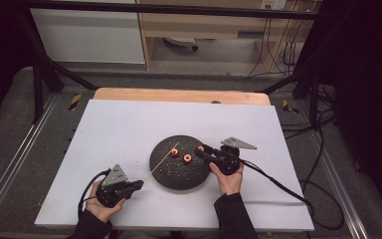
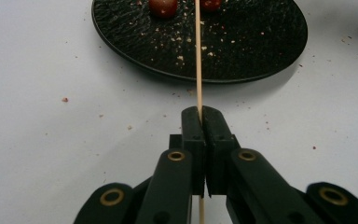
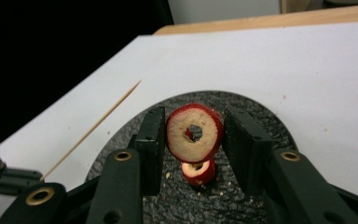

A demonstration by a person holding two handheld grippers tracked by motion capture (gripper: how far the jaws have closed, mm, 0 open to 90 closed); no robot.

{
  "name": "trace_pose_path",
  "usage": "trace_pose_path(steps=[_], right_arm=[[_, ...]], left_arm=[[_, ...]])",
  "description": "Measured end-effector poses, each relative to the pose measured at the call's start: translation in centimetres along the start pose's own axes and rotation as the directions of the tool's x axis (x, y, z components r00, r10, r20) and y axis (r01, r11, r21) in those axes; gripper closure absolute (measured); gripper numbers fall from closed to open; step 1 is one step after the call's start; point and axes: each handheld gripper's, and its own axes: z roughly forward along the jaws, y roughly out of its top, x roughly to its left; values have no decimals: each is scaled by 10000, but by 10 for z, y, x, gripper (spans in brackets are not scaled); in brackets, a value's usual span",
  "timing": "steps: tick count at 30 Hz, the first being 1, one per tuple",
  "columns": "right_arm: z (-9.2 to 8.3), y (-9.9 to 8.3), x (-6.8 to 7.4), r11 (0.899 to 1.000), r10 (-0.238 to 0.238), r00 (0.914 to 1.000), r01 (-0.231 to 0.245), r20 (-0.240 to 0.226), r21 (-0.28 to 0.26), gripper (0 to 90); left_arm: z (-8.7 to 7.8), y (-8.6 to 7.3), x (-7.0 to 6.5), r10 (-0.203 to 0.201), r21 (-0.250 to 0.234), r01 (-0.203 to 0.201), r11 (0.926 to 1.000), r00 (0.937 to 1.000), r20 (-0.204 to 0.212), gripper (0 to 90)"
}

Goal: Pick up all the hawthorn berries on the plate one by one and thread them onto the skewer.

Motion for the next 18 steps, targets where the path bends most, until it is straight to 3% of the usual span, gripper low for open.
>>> trace_pose_path(steps=[7, 18], right_arm=[[0, -2, -2, 9939, 355, 9994, -347, 58, -1044, 604], [4, 1, -3, 9712, 529, 9985, -486, 123, -2331, 604]], left_arm=[[4, 3, -5, 10, -74, -10, 10000, 10000, -10, 881], [9, 9, -14, -94, -126, 94, 9999, 10000, -3, 881]])
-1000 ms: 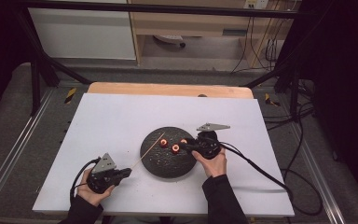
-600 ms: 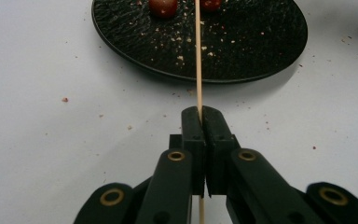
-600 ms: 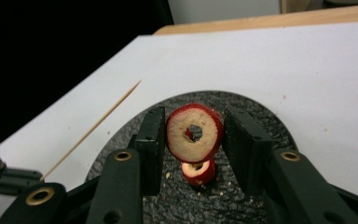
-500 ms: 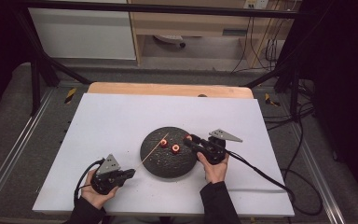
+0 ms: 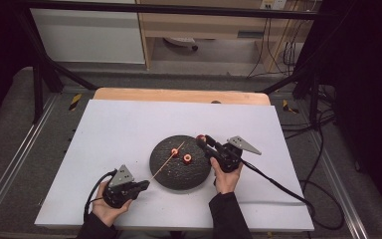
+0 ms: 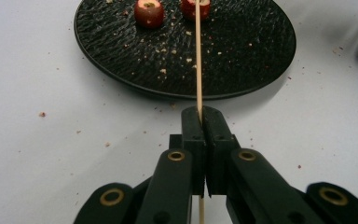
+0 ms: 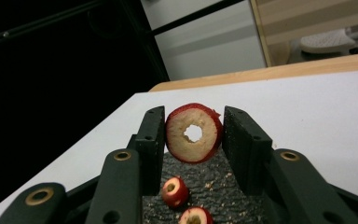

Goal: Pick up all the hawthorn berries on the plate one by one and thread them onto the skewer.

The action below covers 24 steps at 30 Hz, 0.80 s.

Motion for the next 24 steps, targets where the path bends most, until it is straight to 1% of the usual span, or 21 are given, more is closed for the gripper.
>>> trace_pose_path(steps=[1, 4, 9, 12, 16, 20, 24], right_arm=[[0, 1, 0, 10000, 98, 10000, -98, 0, -12, 604], [1, 2, -1, 9998, 29, 10000, -29, 3, -213, 604], [2, 4, -3, 9992, 17, 10000, -15, 64, -393, 604], [4, 5, -4, 9983, 122, 9999, -118, 60, -568, 604], [4, 5, -4, 9967, 143, 9999, -141, 15, -799, 605], [4, 6, -4, 9963, 129, 9999, -129, 3, -855, 605], [4, 6, -4, 9959, 42, 10000, -40, 11, -901, 605]], left_arm=[[1, 1, -1, -8, 15, 8, 10000, 10000, -10, 881], [3, 3, -4, -9, 34, 9, 10000, 10000, 2, 881], [7, 6, -7, -57, 29, 56, 10000, 10000, 67, 881], [8, 9, -9, -45, -1, 45, 10000, 9999, 89, 881], [11, 13, -12, -109, 18, 109, 9999, 9999, 128, 881], [14, 17, -15, -140, -36, 141, 9999, 9997, 203, 881], [16, 21, -19, -79, -65, 81, 9999, 9996, 281, 881]])
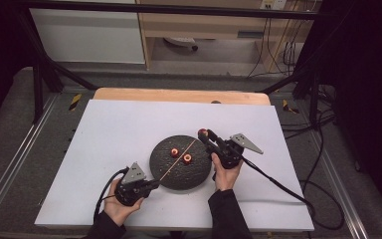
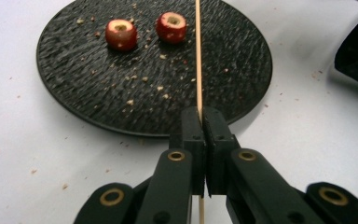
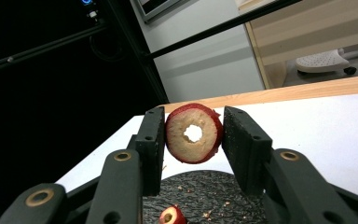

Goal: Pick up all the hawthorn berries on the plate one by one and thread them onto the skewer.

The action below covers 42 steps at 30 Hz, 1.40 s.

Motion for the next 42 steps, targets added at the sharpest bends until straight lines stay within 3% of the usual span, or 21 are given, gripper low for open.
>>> trace_pose_path(steps=[25, 42], right_arm=[[0, -4, 1, 9998, -186, 9998, 187, -109, 116, 605], [-2, -6, 4, 9998, -20, 9995, 26, -313, 192, 606]], left_arm=[[8, 7, -7, -307, -211, 311, 9993, 9993, 194, 881], [20, 17, -16, -636, -624, 637, 9960, 9980, 23, 882]])
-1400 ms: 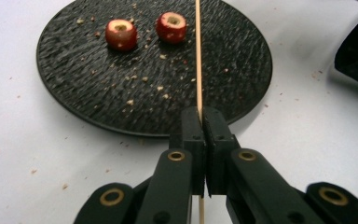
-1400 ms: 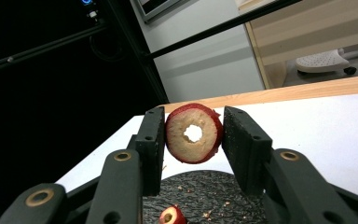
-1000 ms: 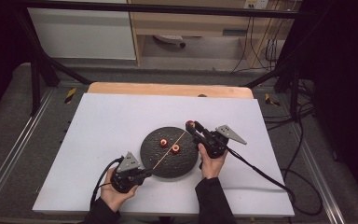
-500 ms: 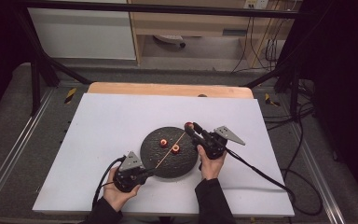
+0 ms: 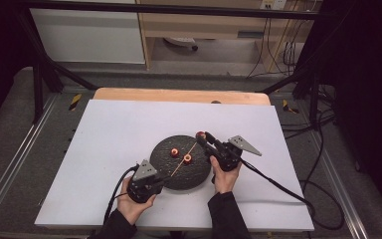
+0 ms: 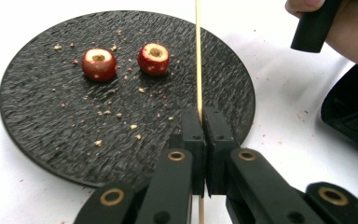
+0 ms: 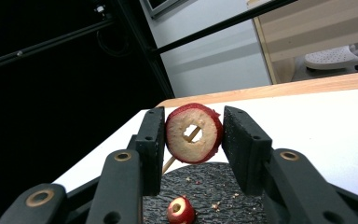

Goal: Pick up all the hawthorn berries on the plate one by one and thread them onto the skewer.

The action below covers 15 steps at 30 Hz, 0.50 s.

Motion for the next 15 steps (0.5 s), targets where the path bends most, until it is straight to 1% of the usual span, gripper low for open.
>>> trace_pose_path(steps=[4, 9, 11, 15], right_arm=[[-1, -1, 1, 9998, 56, 9998, -53, -168, 170, 606], [0, -5, 3, 9993, 204, 9993, -195, -314, 308, 607], [-1, -6, 3, 9993, 156, 9994, -146, -301, 341, 606], [-2, -7, 4, 9991, 138, 9993, -125, -335, 401, 607]], left_arm=[[0, 2, 0, -124, -245, 124, 9996, 9999, -22, 883], [6, 8, -2, -157, -219, 154, 9996, 9998, -145, 883], [9, 11, -3, -220, -243, 217, 9995, 9997, -124, 883], [14, 19, -4, -165, -261, 161, 9995, 9997, -161, 883]])
